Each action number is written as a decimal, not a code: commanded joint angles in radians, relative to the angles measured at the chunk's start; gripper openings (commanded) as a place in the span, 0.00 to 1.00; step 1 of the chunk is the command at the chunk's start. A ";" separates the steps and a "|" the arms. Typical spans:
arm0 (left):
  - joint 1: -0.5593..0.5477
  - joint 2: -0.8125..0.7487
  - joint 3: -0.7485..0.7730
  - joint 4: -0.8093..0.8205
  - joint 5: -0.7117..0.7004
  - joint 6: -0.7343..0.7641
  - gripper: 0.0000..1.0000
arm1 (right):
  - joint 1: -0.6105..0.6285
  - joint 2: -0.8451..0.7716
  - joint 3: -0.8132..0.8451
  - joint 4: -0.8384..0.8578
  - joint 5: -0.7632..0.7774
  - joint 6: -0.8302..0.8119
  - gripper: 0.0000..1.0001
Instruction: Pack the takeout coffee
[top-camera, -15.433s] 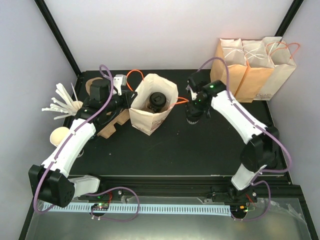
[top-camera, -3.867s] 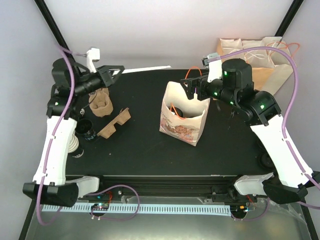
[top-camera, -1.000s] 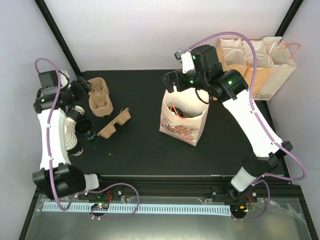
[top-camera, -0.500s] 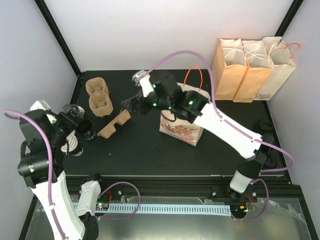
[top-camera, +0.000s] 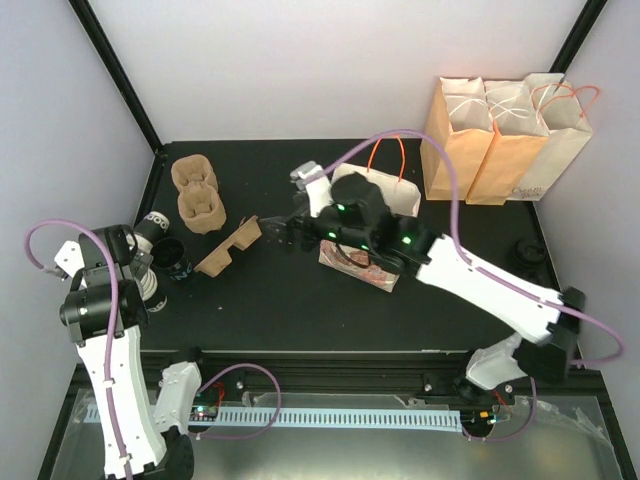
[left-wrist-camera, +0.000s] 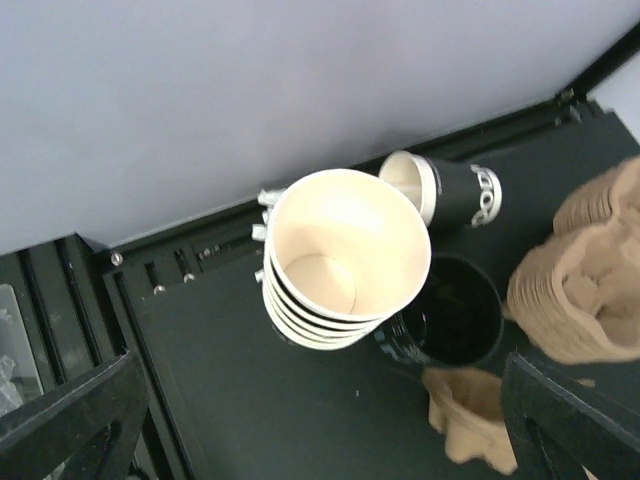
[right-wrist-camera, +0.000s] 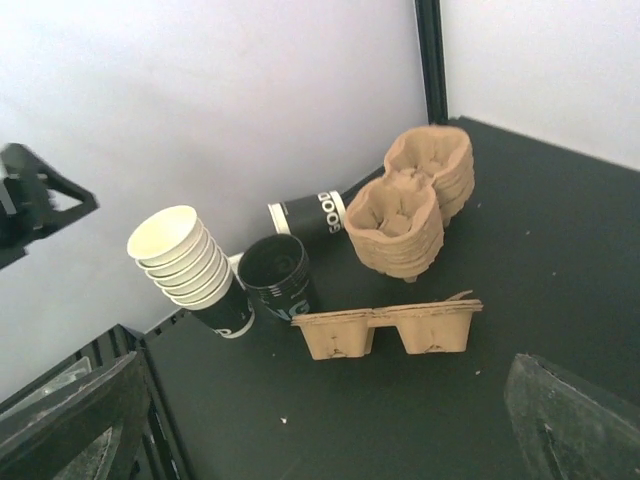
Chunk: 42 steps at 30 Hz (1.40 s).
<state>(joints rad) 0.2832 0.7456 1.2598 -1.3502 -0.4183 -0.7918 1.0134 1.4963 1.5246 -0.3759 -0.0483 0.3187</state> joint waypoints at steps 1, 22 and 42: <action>0.038 0.020 -0.008 0.115 -0.090 -0.009 0.99 | 0.001 -0.195 -0.163 0.154 0.051 -0.041 1.00; 0.407 0.326 -0.212 0.315 0.190 0.135 0.84 | 0.002 -0.283 -0.342 0.179 -0.015 -0.057 1.00; 0.416 0.369 -0.299 0.268 0.325 0.006 0.02 | 0.002 -0.314 -0.386 0.241 -0.034 -0.019 1.00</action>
<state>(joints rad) 0.6937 1.0992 0.9569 -1.0580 -0.1131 -0.7506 1.0134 1.2125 1.1542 -0.1787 -0.0772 0.2874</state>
